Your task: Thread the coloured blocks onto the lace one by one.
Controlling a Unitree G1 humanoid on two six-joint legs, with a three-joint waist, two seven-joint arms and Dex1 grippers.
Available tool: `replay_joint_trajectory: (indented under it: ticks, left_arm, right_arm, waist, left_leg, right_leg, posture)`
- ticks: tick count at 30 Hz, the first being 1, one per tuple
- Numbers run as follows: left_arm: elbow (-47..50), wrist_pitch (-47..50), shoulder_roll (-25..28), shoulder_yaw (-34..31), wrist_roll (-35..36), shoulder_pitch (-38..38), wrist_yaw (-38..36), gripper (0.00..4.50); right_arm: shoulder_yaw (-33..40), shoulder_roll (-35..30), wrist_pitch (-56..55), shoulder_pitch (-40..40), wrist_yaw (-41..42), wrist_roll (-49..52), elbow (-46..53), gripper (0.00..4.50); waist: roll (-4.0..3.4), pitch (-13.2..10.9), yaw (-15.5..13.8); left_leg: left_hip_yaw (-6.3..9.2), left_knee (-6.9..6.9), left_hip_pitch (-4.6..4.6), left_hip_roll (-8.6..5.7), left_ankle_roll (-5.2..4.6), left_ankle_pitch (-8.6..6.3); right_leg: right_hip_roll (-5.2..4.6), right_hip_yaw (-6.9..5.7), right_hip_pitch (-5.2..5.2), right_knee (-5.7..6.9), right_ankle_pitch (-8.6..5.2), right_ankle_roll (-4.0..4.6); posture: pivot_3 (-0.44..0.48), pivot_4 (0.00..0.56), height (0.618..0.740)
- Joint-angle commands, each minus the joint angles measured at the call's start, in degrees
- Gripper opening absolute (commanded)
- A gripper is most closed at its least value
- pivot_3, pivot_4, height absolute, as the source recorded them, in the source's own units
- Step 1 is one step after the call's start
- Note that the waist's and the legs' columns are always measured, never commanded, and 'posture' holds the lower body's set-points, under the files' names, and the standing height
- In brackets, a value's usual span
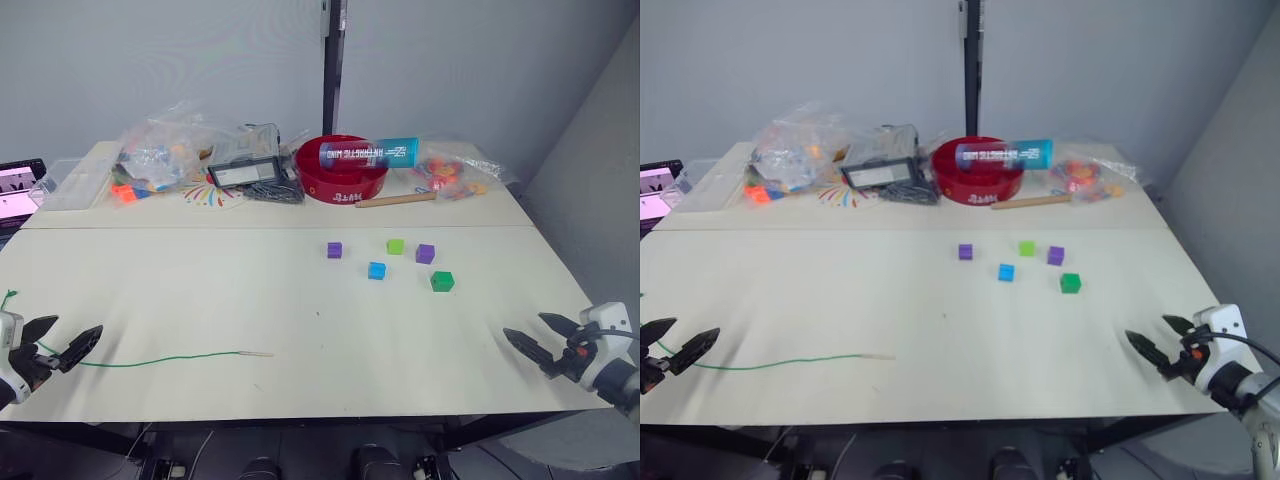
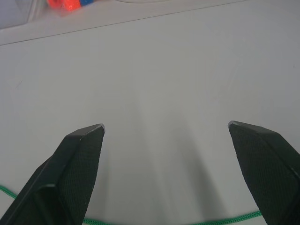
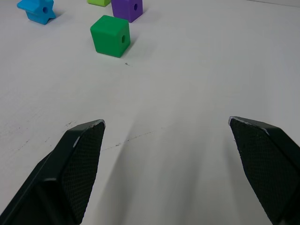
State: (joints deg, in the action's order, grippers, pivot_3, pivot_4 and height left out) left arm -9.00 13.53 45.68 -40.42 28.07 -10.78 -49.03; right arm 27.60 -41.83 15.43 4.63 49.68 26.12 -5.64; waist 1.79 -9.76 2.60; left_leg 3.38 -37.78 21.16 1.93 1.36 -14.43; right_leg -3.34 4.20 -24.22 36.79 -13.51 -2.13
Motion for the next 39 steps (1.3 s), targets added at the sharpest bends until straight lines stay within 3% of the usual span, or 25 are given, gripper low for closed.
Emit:
replay_joint_trajectory:
  ticks: [1,9,18,22,26,39]
  left_arm:
    - [0.09,-1.11,0.43,-0.49,0.28,0.53,-0.53,4.45]
    - [2.64,4.74,2.15,9.09,3.48,5.68,-10.23,4.45]
    - [1.06,-0.06,7.31,27.86,-1.41,18.84,-28.82,4.45]
    - [-1.26,-7.05,5.4,37.27,-6.56,24.76,-35.18,4.45]
    - [-8.69,-13.81,2.21,42.06,-10.7,29.79,-37.4,4.45]
    - [-23.85,-25.45,-5.38,48.86,-17.38,37.22,-41.08,4.45]
  right_arm:
    - [1.34,0.15,-1.02,-0.92,-0.39,1.06,0.84,4.5]
    - [-4.95,0.93,7.16,-7.34,3.33,7.75,11.06,4.5]
    - [-14.09,-2.79,12.58,-12.39,12.96,10.6,15.98,4.5]
    - [-15.29,-1.71,13.49,-12.95,11.54,10.71,18.84,4.5]
    - [-14.4,-1.08,13.99,-11.42,10.03,11.06,21.68,4.5]
    - [-9.6,-1.68,15.17,-5.17,6.43,13.28,27.82,4.5]
  waist:
    - [0.0,0.0,-0.02]
    - [-0.03,-0.02,0.04]
    - [-0.02,-0.04,-0.34]
    - [-0.02,-0.04,-0.2]
    - [-0.02,-0.03,-0.1]
    - [-0.04,-0.02,-0.84]
  left_leg:
    - [0.0,0.0,0.0,0.0,0.0,0.0]
    - [0.0,0.0,-0.01,0.0,0.0,0.0]
    - [0.02,0.0,0.04,-0.03,-0.03,-0.02]
    - [0.02,0.0,0.05,-0.02,-0.03,-0.02]
    - [0.03,-0.01,0.04,-0.01,-0.06,-0.03]
    - [0.06,-0.07,0.08,-0.1,-0.08,-0.04]
  right_leg:
    - [0.0,0.0,0.0,0.0,0.0,0.0]
    - [0.02,0.02,0.0,0.05,0.0,0.0]
    - [-0.01,-0.01,-0.01,-0.02,0.0,-0.01]
    - [0.01,-0.01,-0.03,0.01,0.0,0.0]
    - [0.03,0.0,-0.03,0.03,0.0,0.0]
    - [-0.04,0.0,0.04,0.01,0.0,-0.05]
  posture:
    - [0.0,0.15,0.731]
    - [0.0,0.15,0.731]
    - [0.0,0.15,0.731]
    - [0.0,0.15,0.731]
    - [0.0,0.15,0.731]
    - [0.0,0.15,0.731]
